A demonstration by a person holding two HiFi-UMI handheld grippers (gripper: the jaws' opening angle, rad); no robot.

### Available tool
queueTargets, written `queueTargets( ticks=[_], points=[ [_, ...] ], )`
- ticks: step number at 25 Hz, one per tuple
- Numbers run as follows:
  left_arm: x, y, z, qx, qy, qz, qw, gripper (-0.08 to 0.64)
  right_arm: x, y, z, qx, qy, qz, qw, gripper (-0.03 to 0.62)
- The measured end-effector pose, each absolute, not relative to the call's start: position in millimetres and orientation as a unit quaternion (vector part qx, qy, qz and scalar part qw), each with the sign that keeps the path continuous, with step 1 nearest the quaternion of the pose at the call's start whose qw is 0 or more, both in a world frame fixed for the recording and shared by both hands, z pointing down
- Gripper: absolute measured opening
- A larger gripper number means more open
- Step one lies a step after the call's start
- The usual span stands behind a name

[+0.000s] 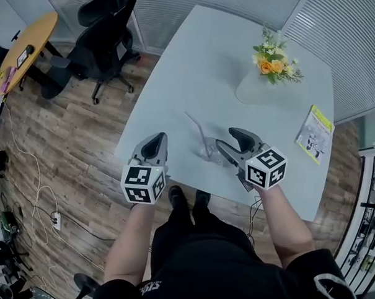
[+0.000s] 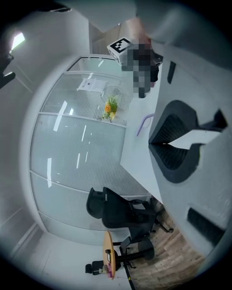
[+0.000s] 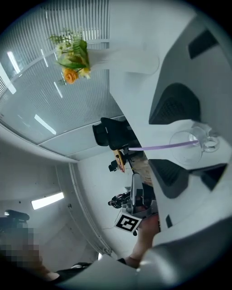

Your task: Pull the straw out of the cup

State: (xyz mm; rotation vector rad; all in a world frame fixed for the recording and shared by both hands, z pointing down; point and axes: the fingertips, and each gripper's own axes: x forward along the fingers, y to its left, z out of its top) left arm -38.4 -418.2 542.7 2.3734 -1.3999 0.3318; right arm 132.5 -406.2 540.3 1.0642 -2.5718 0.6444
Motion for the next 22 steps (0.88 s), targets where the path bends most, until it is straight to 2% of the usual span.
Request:
queueTargets(
  ticks=[15,22],
  points=[
    [-28.4,-426.7,592.8,0.846,-0.474,0.125,0.211,0.009,92.4,-414.5,613.4,0.336,-0.886,0.231,0.221,0.235],
    [-36.0,-426.8,589.6,0.843,-0.479,0.120,0.213,0.009,87.7,-419.1,618.4,0.324,-0.886,0.214,0.253,0.155]
  ],
)
